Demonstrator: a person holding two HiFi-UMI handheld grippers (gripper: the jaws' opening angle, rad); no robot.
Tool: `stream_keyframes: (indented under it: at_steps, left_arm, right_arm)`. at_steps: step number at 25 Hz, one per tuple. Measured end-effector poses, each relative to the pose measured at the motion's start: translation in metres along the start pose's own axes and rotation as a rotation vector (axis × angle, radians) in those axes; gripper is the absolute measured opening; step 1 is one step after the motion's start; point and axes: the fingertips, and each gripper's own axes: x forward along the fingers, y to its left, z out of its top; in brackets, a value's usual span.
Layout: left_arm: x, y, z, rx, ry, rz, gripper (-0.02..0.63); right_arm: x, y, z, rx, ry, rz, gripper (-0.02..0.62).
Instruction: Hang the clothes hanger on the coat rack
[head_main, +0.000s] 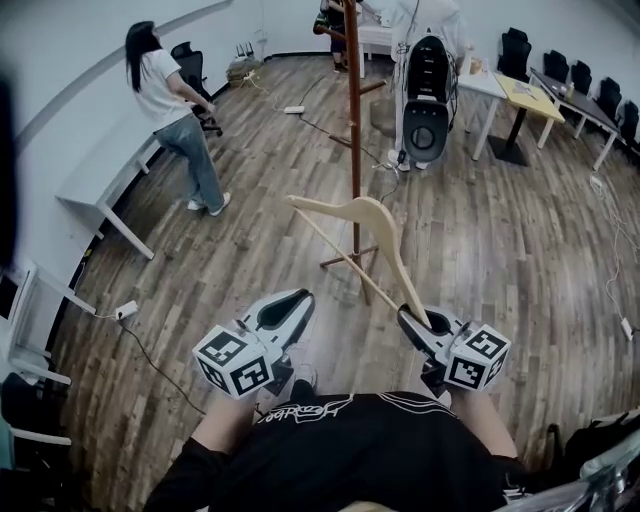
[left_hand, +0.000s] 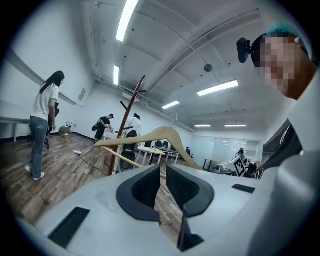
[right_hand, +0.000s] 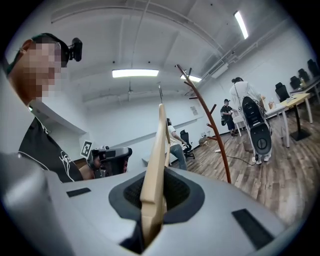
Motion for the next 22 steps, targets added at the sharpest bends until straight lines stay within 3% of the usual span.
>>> stream_keyframes:
  at_steps: [8,17,22]
  left_arm:
    - [0.035,0.107,0.022,-0.029,0.030,-0.068,0.041]
    - [0.050,0.229,0.061,0.000,0.031,-0.116,0.041]
    - [0.055,0.274,0.070,-0.004,0.022,-0.143,0.041]
  right_arm:
    - [0.091,-0.042,0.019,0.037,-0.011,-0.083,0.055]
    - [0.201,-0.067,0.050,0.024,-0.013,-0.154,0.055]
    - [0.238,-0.073,0.060,0.019,-0.037,-0.181,0.055]
